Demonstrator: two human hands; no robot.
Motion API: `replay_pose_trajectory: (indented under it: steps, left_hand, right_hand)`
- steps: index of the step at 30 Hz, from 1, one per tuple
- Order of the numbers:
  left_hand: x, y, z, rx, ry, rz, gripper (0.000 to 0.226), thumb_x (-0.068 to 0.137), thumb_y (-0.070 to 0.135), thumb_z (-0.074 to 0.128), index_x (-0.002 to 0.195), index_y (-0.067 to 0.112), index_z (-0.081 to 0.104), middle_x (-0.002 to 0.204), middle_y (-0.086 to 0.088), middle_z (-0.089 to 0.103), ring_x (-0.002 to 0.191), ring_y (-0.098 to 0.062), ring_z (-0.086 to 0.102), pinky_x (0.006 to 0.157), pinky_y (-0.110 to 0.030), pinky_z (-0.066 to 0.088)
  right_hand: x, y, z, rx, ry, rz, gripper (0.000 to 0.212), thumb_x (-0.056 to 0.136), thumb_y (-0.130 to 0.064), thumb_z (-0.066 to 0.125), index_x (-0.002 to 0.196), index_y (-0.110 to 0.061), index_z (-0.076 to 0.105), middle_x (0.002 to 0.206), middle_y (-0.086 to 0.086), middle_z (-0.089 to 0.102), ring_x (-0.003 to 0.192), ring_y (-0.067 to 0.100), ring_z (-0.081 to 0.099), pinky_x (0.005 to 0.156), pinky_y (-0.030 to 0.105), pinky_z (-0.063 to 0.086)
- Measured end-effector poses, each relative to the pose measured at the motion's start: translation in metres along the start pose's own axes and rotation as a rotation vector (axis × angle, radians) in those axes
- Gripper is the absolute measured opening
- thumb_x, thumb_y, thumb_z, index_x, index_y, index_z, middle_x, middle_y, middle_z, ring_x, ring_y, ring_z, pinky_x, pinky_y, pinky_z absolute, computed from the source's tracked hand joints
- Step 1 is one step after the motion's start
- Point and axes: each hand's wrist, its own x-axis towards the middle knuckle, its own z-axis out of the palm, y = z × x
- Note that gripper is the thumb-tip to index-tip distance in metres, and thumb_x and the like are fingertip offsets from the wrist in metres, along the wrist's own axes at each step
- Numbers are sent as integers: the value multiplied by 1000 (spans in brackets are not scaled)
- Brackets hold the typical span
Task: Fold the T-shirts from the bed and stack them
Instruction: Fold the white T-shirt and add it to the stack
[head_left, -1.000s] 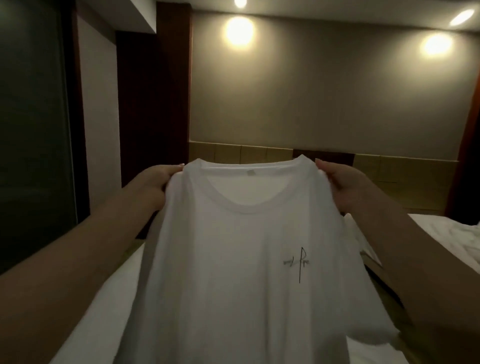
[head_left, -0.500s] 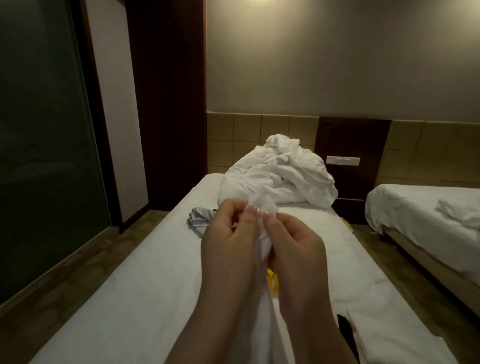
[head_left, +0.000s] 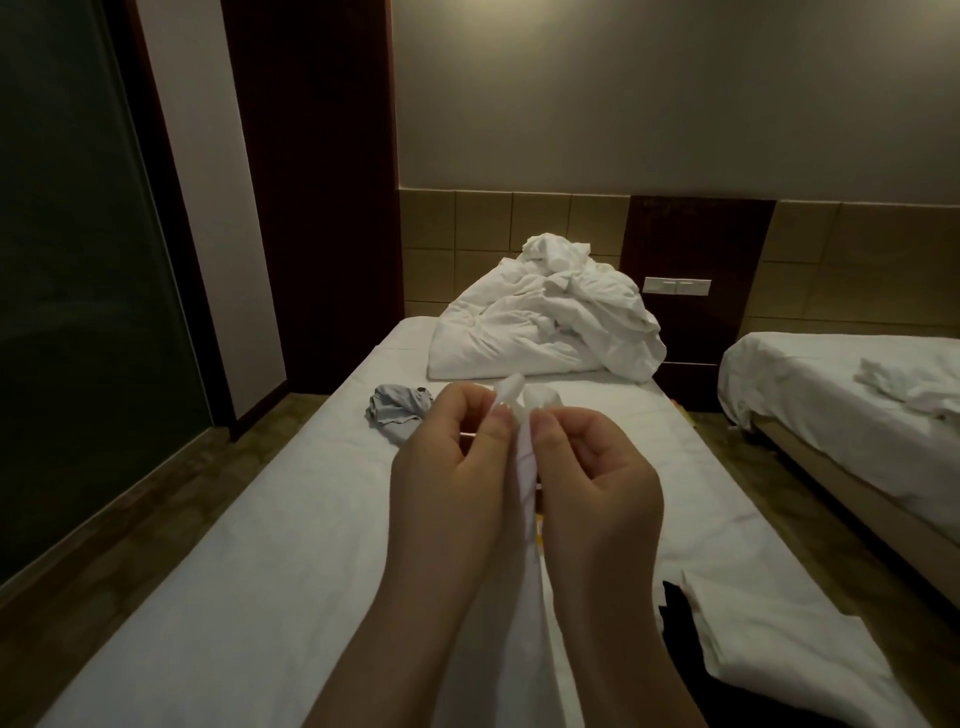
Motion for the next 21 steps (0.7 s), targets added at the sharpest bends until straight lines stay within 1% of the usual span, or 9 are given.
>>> replay_pose_trajectory:
  steps: [2, 4, 7, 11, 14, 15, 17, 19, 21]
  left_hand:
    - [0, -1, 0, -3, 6, -2, 12, 92, 28, 51, 83, 24, 59, 81, 19, 63, 76, 3, 59, 59, -12, 50]
    - [0, -2, -1, -2, 15, -16, 13, 91, 27, 51, 82, 24, 60, 82, 18, 64, 76, 0, 60, 61, -17, 52]
    - [0, 0, -4, -52, -4, -60, 17, 92, 25, 51, 77, 26, 59, 76, 21, 63, 72, 4, 59, 58, -12, 49]
    - [-1, 5, -10, -226, -115, -145, 27, 76, 45, 56, 77, 20, 64, 65, 13, 64, 62, 5, 59, 53, -9, 46]
    - [-1, 5, -12, -292, -213, -177, 36, 63, 44, 59, 82, 14, 67, 69, 6, 68, 61, 0, 62, 55, -12, 49]
    - [-1, 4, -13, -322, -224, -193, 35, 62, 41, 60, 82, 13, 67, 69, 5, 68, 60, -1, 62, 54, -14, 50]
    - [-1, 3, -14, -335, -230, -190, 33, 62, 40, 58, 80, 14, 67, 68, 6, 66, 60, -1, 60, 54, -13, 49]
    - [1, 0, -16, -294, -251, -143, 34, 64, 44, 58, 78, 15, 67, 69, 4, 64, 63, -1, 58, 57, -13, 47]
    - [3, -2, -19, -264, -297, -100, 31, 74, 47, 64, 79, 17, 66, 73, 0, 63, 66, -2, 57, 59, -14, 47]
  right_hand:
    - [-3, 0, 2, 11, -9, -10, 18, 86, -17, 63, 73, -28, 66, 68, -7, 69, 65, 9, 64, 57, 21, 52]
    - [-5, 2, 4, 8, 0, -54, 14, 85, -21, 66, 73, -28, 67, 68, -9, 68, 65, 7, 63, 56, 15, 48]
    - [-6, 5, 4, -36, -11, -93, 14, 78, -41, 58, 75, -31, 68, 71, -12, 67, 71, 7, 62, 58, 11, 45]
    - [-5, 8, 1, -14, -112, -71, 26, 84, -38, 50, 78, -23, 71, 72, -3, 67, 71, 15, 62, 63, 33, 51]
    - [-1, 8, -7, -27, -120, -67, 17, 81, -39, 54, 80, -26, 66, 73, -1, 66, 70, 17, 63, 66, 44, 53]
    - [2, 10, -10, -23, -113, -50, 11, 78, -39, 58, 81, -29, 62, 75, -3, 66, 70, 16, 64, 65, 42, 54]
    - [9, 11, -18, -74, -139, -68, 16, 75, -41, 62, 89, -37, 55, 85, -10, 62, 77, 11, 63, 67, 32, 54]
    - [17, 10, -26, -239, -226, -204, 27, 79, -45, 59, 105, -45, 49, 102, -19, 55, 95, 4, 57, 77, 18, 49]
    - [25, 7, -32, -347, -334, -319, 24, 83, -45, 50, 107, -47, 50, 118, -18, 50, 111, -1, 47, 89, 9, 39]
